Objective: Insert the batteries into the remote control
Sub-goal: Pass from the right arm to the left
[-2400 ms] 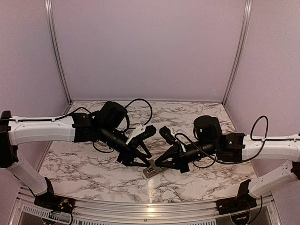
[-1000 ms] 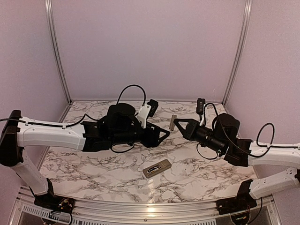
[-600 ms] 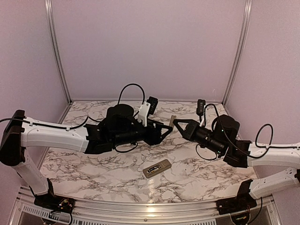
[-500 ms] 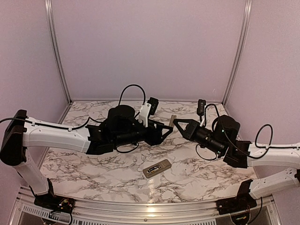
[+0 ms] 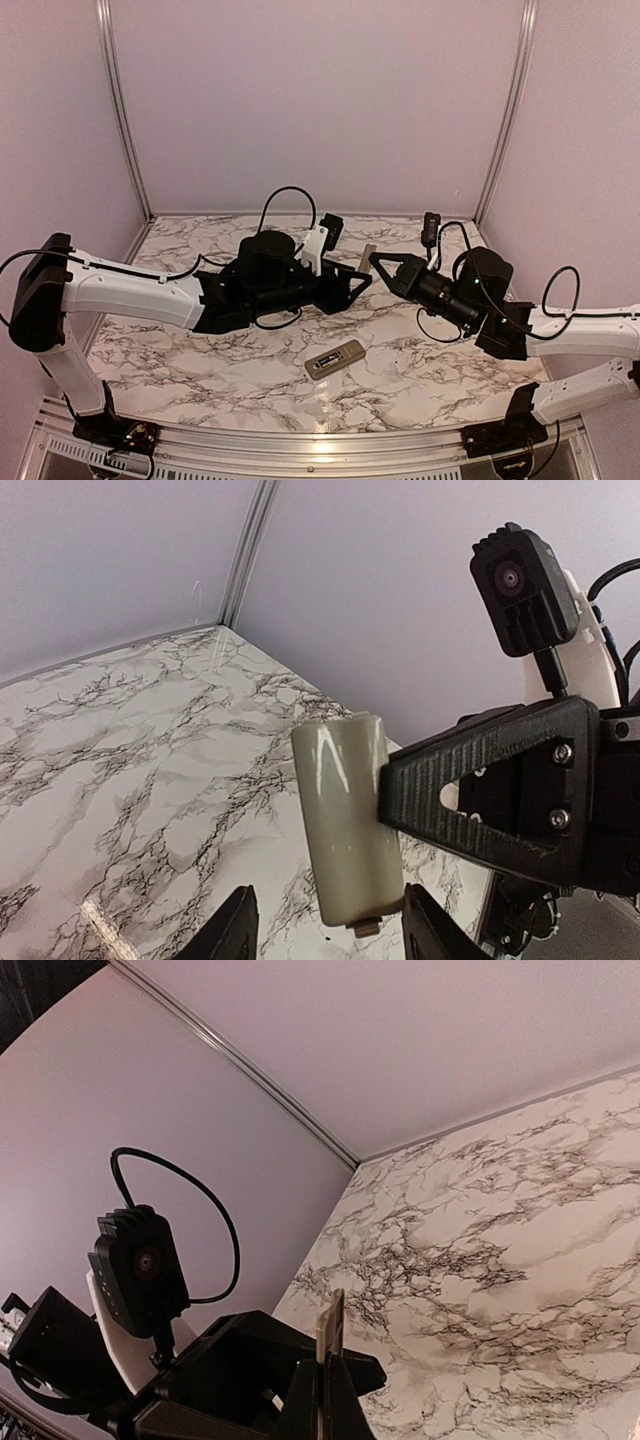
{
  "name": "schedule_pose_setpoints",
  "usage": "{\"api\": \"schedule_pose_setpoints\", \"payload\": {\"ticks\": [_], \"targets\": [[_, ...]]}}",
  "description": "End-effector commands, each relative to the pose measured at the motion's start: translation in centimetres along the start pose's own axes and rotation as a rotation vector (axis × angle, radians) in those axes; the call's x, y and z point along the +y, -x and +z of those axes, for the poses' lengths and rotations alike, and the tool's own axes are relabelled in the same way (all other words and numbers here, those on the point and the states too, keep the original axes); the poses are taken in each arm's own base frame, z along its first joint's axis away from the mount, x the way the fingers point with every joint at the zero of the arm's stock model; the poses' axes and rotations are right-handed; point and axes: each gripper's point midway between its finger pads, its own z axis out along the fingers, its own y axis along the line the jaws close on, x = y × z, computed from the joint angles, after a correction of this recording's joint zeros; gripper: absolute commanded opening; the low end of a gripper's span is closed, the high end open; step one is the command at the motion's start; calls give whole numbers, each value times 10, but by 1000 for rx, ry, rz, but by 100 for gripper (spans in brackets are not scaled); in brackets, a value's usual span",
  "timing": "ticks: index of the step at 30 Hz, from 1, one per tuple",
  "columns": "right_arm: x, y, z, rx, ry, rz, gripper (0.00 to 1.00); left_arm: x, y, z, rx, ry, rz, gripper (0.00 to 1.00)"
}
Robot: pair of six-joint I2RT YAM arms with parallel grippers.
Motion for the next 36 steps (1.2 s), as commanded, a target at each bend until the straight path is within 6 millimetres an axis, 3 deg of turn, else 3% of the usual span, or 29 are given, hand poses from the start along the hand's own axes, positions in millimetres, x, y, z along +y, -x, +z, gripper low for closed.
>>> {"api": "schedule_pose_setpoints", "payload": {"ticks": [1, 13, 23, 27, 31, 34, 36], "targets": [[3, -1, 1, -5, 13, 17, 0, -3, 6, 6, -21, 1, 17, 50], [1, -6, 2, 8, 17, 34, 0, -3, 13, 8, -45, 11, 26, 44], [0, -6, 0, 6, 19, 38, 0, -2, 16, 7, -53, 19, 37, 19], [-1, -1, -3, 3, 7, 8, 24, 1, 9, 1, 7, 42, 83, 13], [-17, 7, -17, 5, -64, -31, 60, 5, -6, -13, 128, 31, 154, 13], [-35, 11, -30, 19, -125, -88, 76, 8, -23, -27, 242, 15, 210, 12], [-40, 8, -38, 52, -138, -156, 82, 8, -45, -41, 373, -13, 262, 14]]}}
